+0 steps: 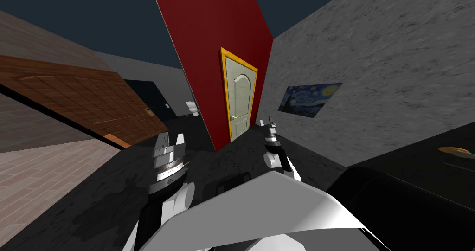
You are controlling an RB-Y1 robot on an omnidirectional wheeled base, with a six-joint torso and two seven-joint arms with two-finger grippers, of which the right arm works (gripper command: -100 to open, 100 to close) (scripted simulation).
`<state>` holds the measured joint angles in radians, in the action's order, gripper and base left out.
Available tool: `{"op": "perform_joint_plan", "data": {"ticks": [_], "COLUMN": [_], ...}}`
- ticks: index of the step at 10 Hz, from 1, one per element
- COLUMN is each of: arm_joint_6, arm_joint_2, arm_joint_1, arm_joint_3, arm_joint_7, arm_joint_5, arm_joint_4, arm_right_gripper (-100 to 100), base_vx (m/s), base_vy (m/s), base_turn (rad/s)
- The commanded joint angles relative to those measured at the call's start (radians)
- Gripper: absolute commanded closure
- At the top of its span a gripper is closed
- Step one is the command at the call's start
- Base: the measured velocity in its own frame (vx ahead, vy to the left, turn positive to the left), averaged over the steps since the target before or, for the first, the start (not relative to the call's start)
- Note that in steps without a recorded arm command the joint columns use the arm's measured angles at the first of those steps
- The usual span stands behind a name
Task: Pull the door open
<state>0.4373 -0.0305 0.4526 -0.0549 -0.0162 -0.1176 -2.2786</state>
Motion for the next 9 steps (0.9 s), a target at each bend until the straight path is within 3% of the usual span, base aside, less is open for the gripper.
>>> {"op": "perform_joint_plan", "data": {"ticks": [1, 5, 6, 9], "arm_joint_6": [0.008, 0.025, 0.025, 0.043], "arm_joint_2": [-0.007, -0.021, -0.021, -0.034], "arm_joint_1": [-0.019, -0.06, -0.06, -0.102], "arm_joint_3": [0.004, 0.013, 0.013, 0.021], "arm_joint_7": [-0.004, -0.014, -0.014, -0.023], "arm_joint_5": [0.003, 0.009, 0.009, 0.015], "arm_joint_4": [0.043, 0.134, 0.134, 0.225], "arm_right_gripper": [-100, -100, -100, -100], "base_vx": [0.052, 0.077, 0.051, 0.056], "base_vy": [-0.091, -0.012, -0.014, -0.028], "base_turn": [0.051, 0.044, 0.018, 0.05]}}
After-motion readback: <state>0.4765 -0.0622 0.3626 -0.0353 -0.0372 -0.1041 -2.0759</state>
